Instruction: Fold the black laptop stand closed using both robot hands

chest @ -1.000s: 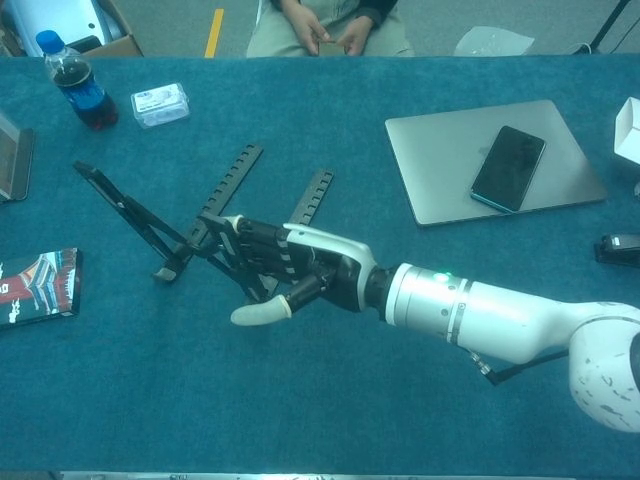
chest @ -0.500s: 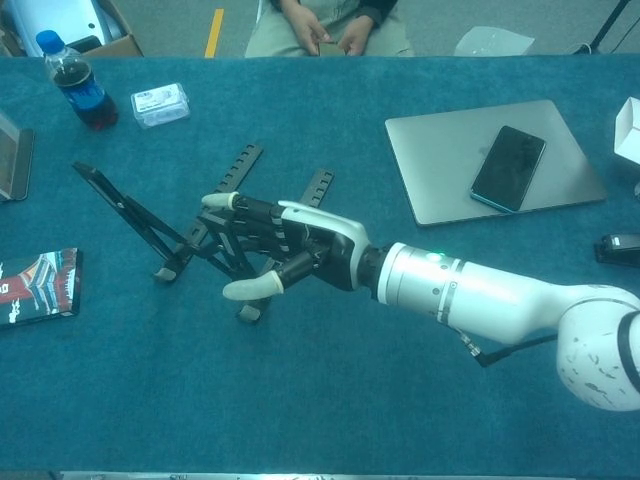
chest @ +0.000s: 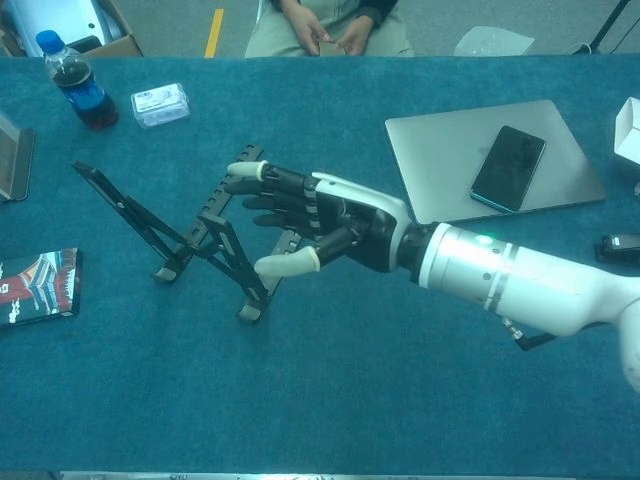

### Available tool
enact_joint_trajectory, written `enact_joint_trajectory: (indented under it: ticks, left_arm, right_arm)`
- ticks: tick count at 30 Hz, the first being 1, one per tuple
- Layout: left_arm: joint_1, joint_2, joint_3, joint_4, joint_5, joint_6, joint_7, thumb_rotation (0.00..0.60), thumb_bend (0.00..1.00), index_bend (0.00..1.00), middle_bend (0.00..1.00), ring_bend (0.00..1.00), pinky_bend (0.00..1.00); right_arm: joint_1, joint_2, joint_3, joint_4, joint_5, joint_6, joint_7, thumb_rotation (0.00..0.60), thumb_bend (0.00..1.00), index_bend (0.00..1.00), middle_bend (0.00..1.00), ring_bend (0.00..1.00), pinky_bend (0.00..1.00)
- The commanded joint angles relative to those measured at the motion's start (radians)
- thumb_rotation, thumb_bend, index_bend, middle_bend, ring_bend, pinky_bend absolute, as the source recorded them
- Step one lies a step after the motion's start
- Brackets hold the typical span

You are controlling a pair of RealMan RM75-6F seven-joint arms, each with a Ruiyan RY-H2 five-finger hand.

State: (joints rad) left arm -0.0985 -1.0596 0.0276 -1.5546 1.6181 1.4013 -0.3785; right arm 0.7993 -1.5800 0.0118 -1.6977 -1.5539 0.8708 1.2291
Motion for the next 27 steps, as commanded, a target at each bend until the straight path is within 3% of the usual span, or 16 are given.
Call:
enact_joint_trajectory:
  ticks: [1, 6, 9, 19, 27]
  left_arm:
    - [-0.123, 0.053, 0.048, 0.017, 0.083, -0.153, -0.353, 0.600, 0.28, 0.04, 0.08, 0.00, 0.04]
    - [-0.234, 0.062, 0.096, 0.079, 0.174, -0.225, -0.712, 0.600, 0.28, 0.04, 0.12, 0.02, 0.04]
    - [-0.283, 0.053, 0.121, 0.112, 0.222, -0.230, -0.862, 0.600, 0.28, 0.04, 0.12, 0.02, 0.04]
    - [-0.433, -0.031, 0.193, 0.208, 0.338, -0.235, -1.182, 0.596, 0.28, 0.04, 0.12, 0.02, 0.04]
    - [-0.514, -0.114, 0.223, 0.256, 0.347, -0.235, -1.273, 0.566, 0.28, 0.04, 0.13, 0.02, 0.04]
  right_arm:
    - [-0.009, 0.015, -0.005, -0.015, 0.005, 0.006, -0.009, 0.600, 0.09, 0.06, 0.07, 0.00, 0.03]
    - [-0.021, 0.040, -0.008, -0.041, 0.006, 0.017, -0.020, 0.600, 0.09, 0.06, 0.07, 0.00, 0.03]
    - [-0.025, 0.055, -0.012, -0.055, -0.001, 0.021, -0.022, 0.600, 0.09, 0.06, 0.07, 0.00, 0.03]
    - [-0.038, 0.116, -0.028, -0.121, -0.051, 0.060, -0.018, 0.600, 0.09, 0.04, 0.07, 0.00, 0.03]
    - [-0.051, 0.150, -0.043, -0.145, -0.067, 0.087, -0.025, 0.600, 0.09, 0.04, 0.07, 0.00, 0.03]
